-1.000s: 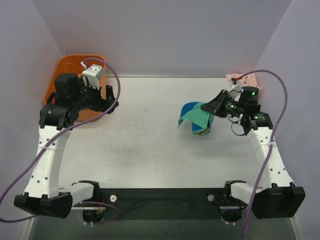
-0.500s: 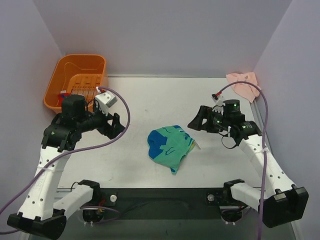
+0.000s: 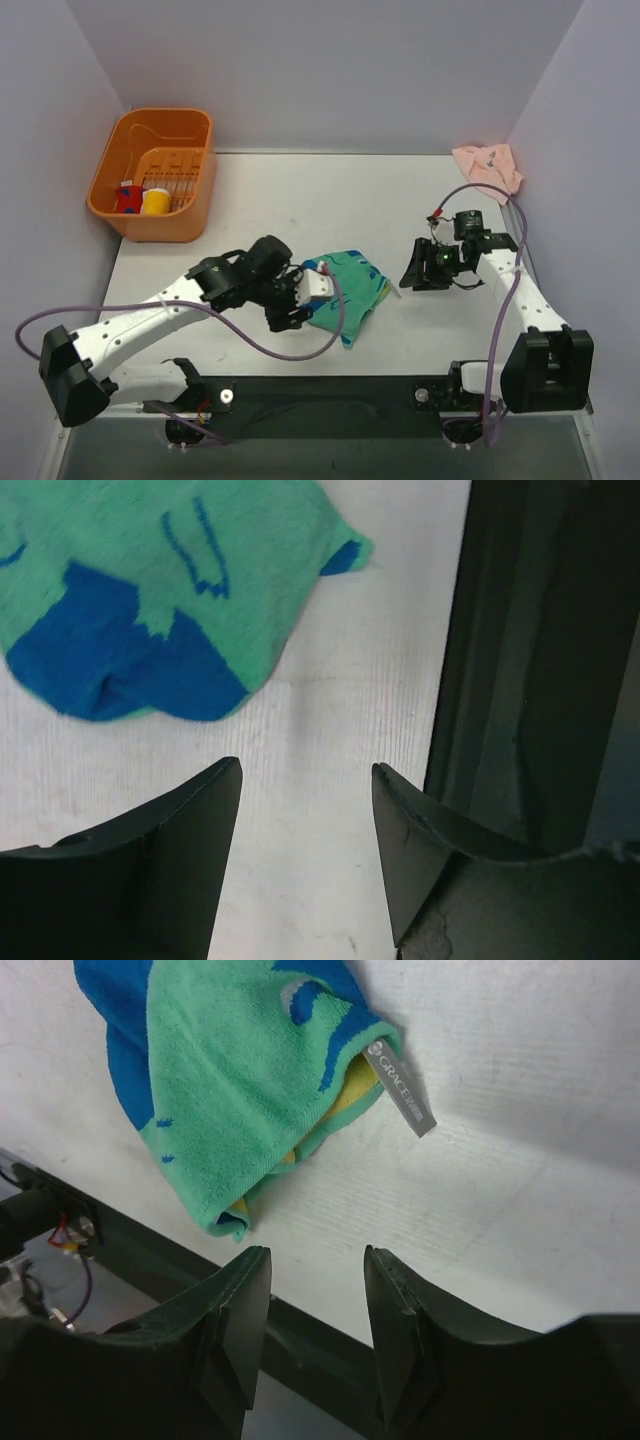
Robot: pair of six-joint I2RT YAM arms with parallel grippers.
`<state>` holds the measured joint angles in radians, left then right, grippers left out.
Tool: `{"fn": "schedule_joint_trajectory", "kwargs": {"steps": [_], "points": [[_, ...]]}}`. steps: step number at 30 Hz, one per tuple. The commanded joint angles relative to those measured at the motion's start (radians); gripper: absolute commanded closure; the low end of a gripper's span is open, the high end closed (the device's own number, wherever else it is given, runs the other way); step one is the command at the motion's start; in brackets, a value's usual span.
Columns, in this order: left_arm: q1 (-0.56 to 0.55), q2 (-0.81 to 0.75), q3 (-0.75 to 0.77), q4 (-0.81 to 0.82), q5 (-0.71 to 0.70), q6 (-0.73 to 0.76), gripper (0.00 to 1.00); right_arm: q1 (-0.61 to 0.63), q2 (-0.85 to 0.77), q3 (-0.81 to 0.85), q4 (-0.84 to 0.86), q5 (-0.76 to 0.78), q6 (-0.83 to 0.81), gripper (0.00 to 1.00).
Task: Roll the towels
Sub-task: Flatten the towel
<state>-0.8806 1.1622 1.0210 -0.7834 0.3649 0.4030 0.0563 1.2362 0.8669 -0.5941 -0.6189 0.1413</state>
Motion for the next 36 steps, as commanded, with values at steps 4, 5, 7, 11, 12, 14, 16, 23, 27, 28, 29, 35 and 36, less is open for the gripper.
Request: {"fn": "schedule_joint_trajectory", "kwargs": {"steps": [4,5,7,11,12,14,16,23,27,28,29,35,36], "points": [[-0.205,0.192,0.071,0.159,-0.034,0.189,0.38,-0.157,0.147,0.054,-0.084,-0.198,0.007,0.57],[-0.211,0.215,0.073,0.180,-0.015,0.192,0.38,-0.189,0.155,0.049,-0.082,-0.211,0.021,0.56],[-0.222,0.284,0.086,0.234,0.011,0.220,0.38,-0.211,0.166,0.043,-0.084,-0.226,0.027,0.52],[-0.225,0.399,0.103,0.315,-0.027,0.264,0.37,-0.231,0.160,0.038,-0.082,-0.229,0.032,0.43],[-0.225,0.436,0.106,0.325,-0.038,0.282,0.37,-0.236,0.158,0.038,-0.084,-0.231,0.032,0.41],[-0.225,0.471,0.109,0.358,-0.044,0.299,0.37,-0.240,0.154,0.041,-0.088,-0.235,0.032,0.41],[-0.225,0.522,0.114,0.377,-0.046,0.316,0.37,-0.246,0.154,0.050,-0.101,-0.245,0.027,0.41],[-0.225,0.617,0.110,0.421,-0.090,0.336,0.58,-0.262,0.135,0.054,-0.157,-0.265,0.003,0.41],[-0.221,0.587,0.158,0.339,-0.028,0.335,0.80,-0.262,0.126,0.046,-0.159,-0.266,-0.002,0.41],[-0.219,0.577,0.174,0.322,-0.011,0.321,0.91,-0.262,0.128,0.047,-0.158,-0.266,-0.003,0.41],[-0.216,0.567,0.192,0.308,0.021,0.300,0.96,-0.262,0.131,0.047,-0.158,-0.265,-0.003,0.41],[-0.132,0.505,0.391,0.242,0.196,0.035,1.00,-0.262,0.161,0.069,-0.154,-0.274,-0.008,0.42],[-0.104,0.511,0.418,0.243,0.224,-0.065,1.00,-0.260,0.172,0.072,-0.154,-0.274,-0.009,0.42]]}}
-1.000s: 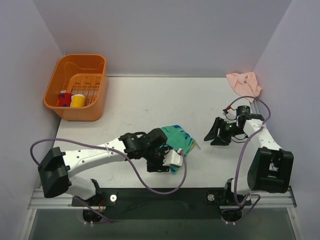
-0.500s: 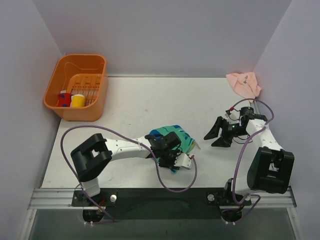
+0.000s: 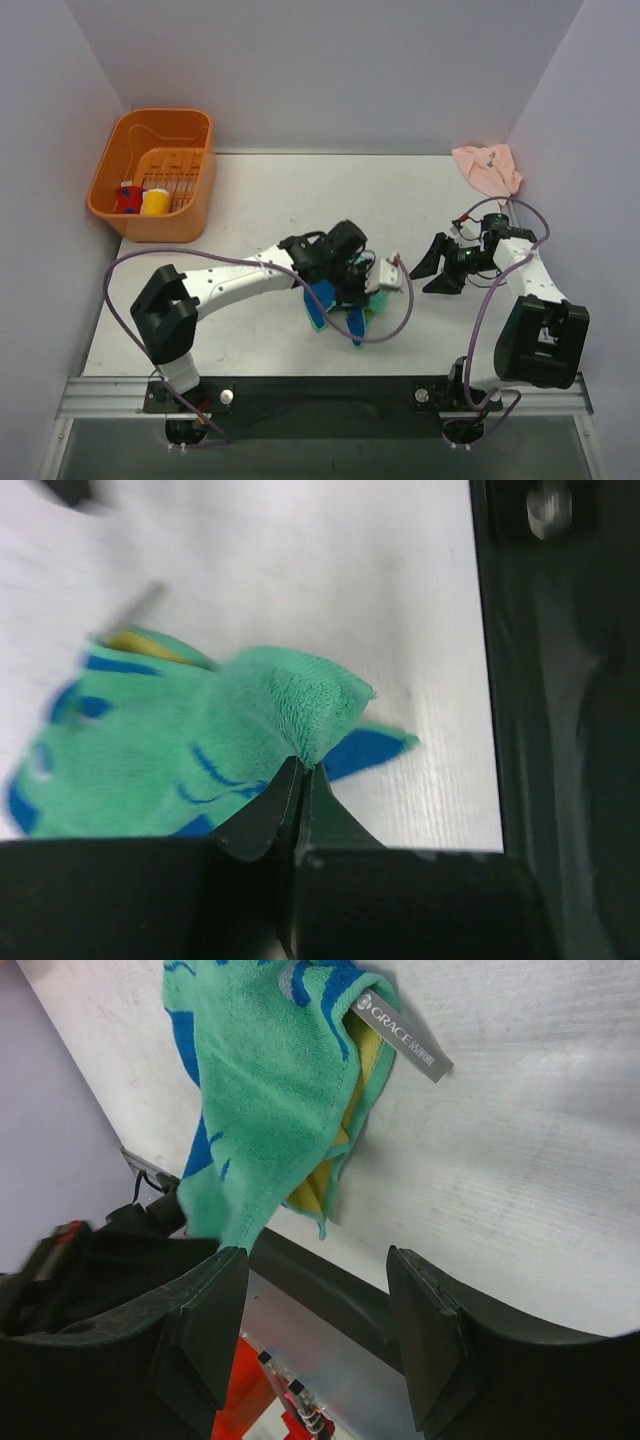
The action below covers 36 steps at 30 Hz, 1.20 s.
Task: Roll the towels
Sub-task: Flatten the towel
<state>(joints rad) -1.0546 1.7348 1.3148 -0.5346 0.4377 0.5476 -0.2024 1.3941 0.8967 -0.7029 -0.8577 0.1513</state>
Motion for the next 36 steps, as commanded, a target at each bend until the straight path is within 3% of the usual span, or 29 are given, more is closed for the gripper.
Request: {"fn": "schedule_joint_trajectory", "kwargs": {"steps": [1,7,12,15,19,29,31,33,36], "points": [[0.129,-0.057,0.151,-0.004,0.182,-0.260,1.00,0.000,0.022,0.045,-0.044,-0.038,-0.021,0.43],[0.396,-0.041,0.181,0.134,0.251,-0.619,1.00,0.046,0.062,0.051,-0.007,-0.057,-0.015,0.45],[0.605,-0.012,0.146,0.101,0.182,-0.624,1.00,0.147,0.097,0.054,0.042,0.003,0.004,0.46],[0.671,0.009,0.110,0.084,0.136,-0.595,1.00,0.213,0.135,0.056,0.088,0.043,0.028,0.48],[0.705,0.058,0.109,0.051,0.064,-0.571,1.00,0.293,0.204,0.079,0.121,0.106,0.040,0.49],[0.728,0.101,0.144,0.047,0.052,-0.557,1.00,0.428,0.379,0.153,0.246,0.178,0.102,0.58],[0.732,0.106,0.155,0.045,0.055,-0.557,1.00,0.449,0.408,0.163,0.256,0.171,0.100,0.64],[0.740,0.105,0.172,0.042,0.058,-0.555,1.00,0.449,0.422,0.180,0.255,0.178,0.096,0.84],[0.748,0.089,0.193,0.033,0.075,-0.552,1.00,0.403,0.398,0.205,0.226,0.190,0.071,0.98]]}}
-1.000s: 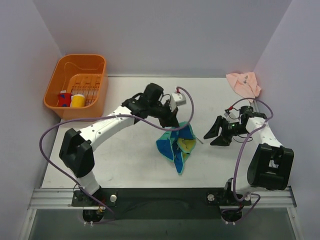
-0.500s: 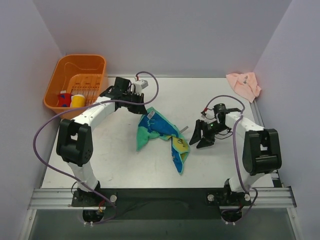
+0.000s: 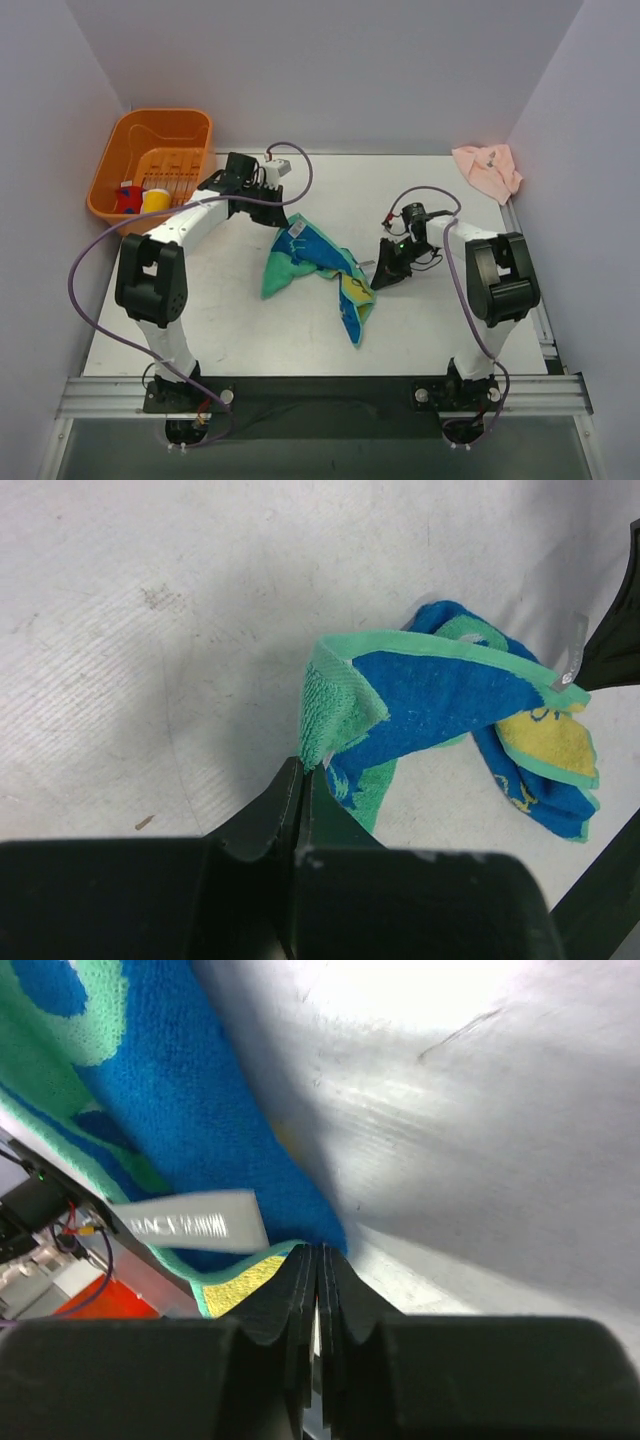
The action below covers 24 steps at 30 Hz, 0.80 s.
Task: Roll the towels
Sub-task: Flatten the towel
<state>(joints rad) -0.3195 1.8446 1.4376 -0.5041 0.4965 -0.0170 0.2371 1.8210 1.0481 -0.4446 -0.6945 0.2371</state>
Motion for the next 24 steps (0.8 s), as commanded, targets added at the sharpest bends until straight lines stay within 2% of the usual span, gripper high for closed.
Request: {"fn": "schedule_joint_trajectory", "kwargs": {"steps": [1,6,11,12,13,14,16,18,21,22,24], "points": [[0.014,-0.027,0.085,-0.002,0.019,0.012,1.00,-0.053,-0.041,0.064,-0.060,0.023,-0.025,1.00],[0.022,-0.073,0.124,-0.007,0.046,0.038,1.00,-0.186,-0.136,0.192,-0.164,0.001,-0.126,1.00],[0.022,-0.117,0.136,-0.011,0.094,0.042,1.00,-0.213,-0.222,0.216,-0.246,-0.033,-0.226,1.00],[0.022,-0.128,0.133,-0.013,0.102,0.045,1.00,-0.194,-0.244,0.204,-0.255,-0.024,-0.229,0.88],[0.020,-0.133,0.127,-0.013,0.106,0.045,1.00,-0.179,-0.255,0.157,-0.252,-0.020,-0.231,0.60],[0.020,-0.137,0.116,-0.011,0.106,0.046,1.00,-0.165,-0.273,0.126,-0.237,-0.013,-0.222,0.50],[0.020,-0.137,0.106,-0.013,0.099,0.051,1.00,-0.110,-0.287,0.034,-0.162,0.001,-0.162,0.40],[0.020,-0.136,0.090,-0.011,0.090,0.057,1.00,-0.076,-0.287,-0.023,-0.076,0.003,-0.115,0.40],[0.022,-0.131,0.077,-0.014,0.068,0.089,1.00,-0.038,-0.258,-0.114,0.022,-0.075,-0.021,0.52],[0.023,-0.131,0.073,-0.016,0.054,0.095,1.00,-0.030,-0.264,-0.140,0.053,-0.098,-0.009,0.60],[0.025,-0.125,0.072,-0.025,0.048,0.111,1.00,-0.027,-0.293,-0.241,0.154,-0.123,0.043,0.65]]}}
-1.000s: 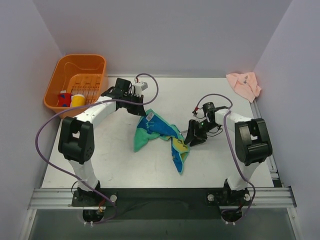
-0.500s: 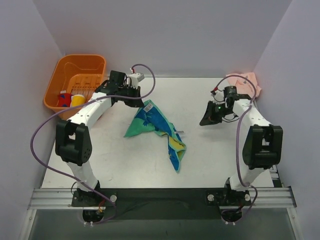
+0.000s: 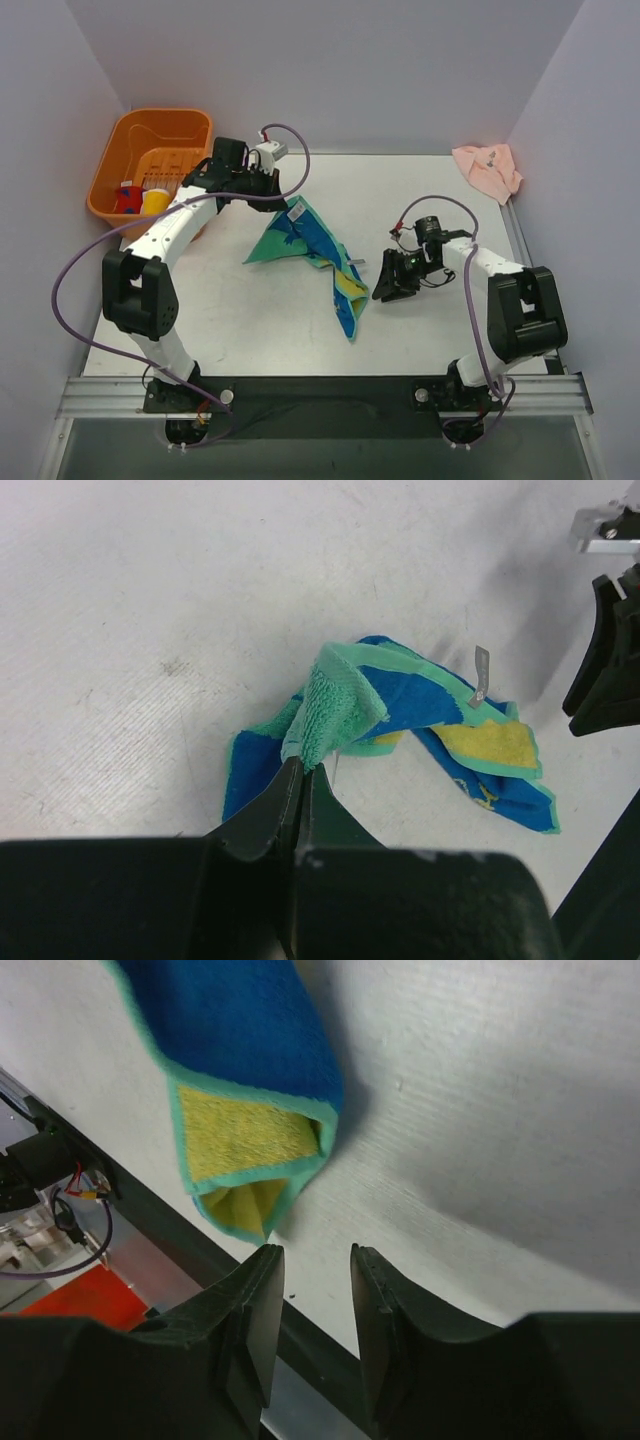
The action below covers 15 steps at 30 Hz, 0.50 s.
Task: Roll the towels
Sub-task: Flatten the towel
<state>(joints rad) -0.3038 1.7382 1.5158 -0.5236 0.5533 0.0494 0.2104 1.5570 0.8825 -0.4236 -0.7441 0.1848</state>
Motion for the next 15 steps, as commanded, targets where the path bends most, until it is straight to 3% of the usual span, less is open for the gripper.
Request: {"fn": "schedule_joint_trajectory", "kwargs": {"steps": [1,4,15], "points": [[0.009,-0.016,-0.005,-0.007,-0.010,0.043,1.00,0.003,-0.037,-0.112,0.166,-0.083,0.116,0.67],[0.009,-0.006,0.000,-0.007,-0.007,0.032,1.00,0.027,-0.029,-0.178,0.256,-0.069,0.160,0.68],[0.011,-0.008,0.015,-0.009,-0.004,-0.003,1.00,0.152,0.144,-0.148,0.370,0.012,0.252,0.63]]}}
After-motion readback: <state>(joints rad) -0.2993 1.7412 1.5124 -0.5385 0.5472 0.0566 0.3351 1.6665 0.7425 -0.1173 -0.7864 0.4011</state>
